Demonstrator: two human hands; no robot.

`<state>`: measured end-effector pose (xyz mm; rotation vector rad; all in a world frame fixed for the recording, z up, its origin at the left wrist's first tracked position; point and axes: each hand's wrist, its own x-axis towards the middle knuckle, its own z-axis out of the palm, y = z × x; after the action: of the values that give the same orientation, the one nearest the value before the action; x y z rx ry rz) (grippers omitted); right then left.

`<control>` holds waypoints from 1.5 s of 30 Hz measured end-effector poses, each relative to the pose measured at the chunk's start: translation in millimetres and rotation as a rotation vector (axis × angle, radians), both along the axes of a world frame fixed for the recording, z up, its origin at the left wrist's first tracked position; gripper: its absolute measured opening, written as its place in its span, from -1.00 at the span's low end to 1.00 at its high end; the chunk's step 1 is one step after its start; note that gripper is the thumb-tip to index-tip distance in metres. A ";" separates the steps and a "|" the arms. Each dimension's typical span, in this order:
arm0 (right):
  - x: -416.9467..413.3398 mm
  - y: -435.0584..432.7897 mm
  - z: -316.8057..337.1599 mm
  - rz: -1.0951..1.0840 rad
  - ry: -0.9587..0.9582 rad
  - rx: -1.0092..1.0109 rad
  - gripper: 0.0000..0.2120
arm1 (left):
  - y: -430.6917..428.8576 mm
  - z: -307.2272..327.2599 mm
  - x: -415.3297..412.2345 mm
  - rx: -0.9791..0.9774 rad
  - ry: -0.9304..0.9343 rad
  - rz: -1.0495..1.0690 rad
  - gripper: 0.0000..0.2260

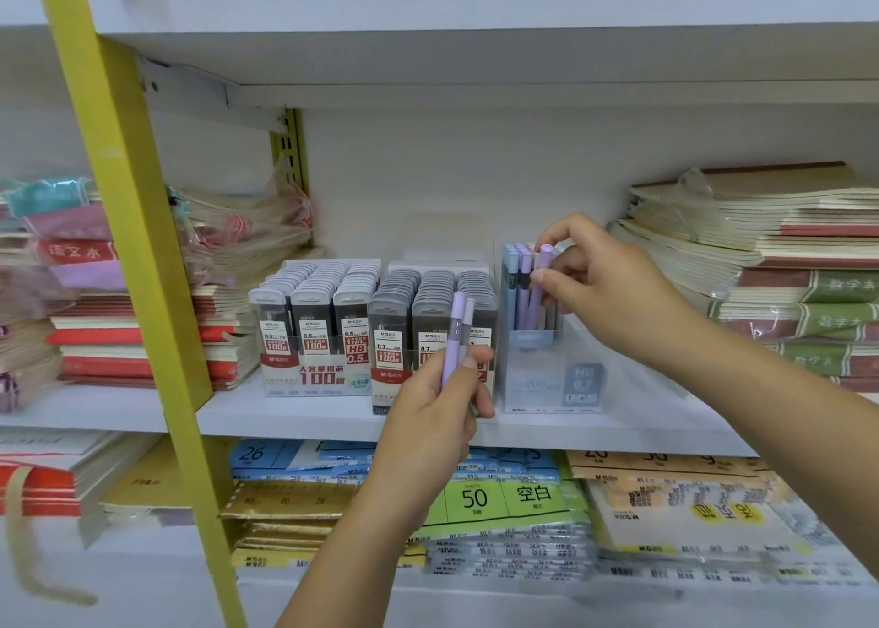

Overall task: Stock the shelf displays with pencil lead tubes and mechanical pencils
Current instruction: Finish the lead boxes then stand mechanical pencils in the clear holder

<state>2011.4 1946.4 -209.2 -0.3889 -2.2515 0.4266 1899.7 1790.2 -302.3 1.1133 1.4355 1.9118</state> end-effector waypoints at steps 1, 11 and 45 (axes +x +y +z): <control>-1.4 0.5 0.5 -0.004 0.000 0.014 -0.81 | -0.2 -0.1 -0.1 -0.002 0.003 0.000 -0.78; -18.6 12.4 -4.3 -0.304 -0.055 0.340 -0.81 | -6.9 2.1 0.9 -0.016 0.105 -0.061 -0.78; 22.2 26.0 -2.1 -0.153 0.125 0.093 -0.94 | -1.2 -2.3 -0.2 -0.061 0.145 -0.005 -0.76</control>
<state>2033.6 1972.3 -211.3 -0.4693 -2.0949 0.2588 1899.5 1789.0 -304.6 1.2467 1.5556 1.8025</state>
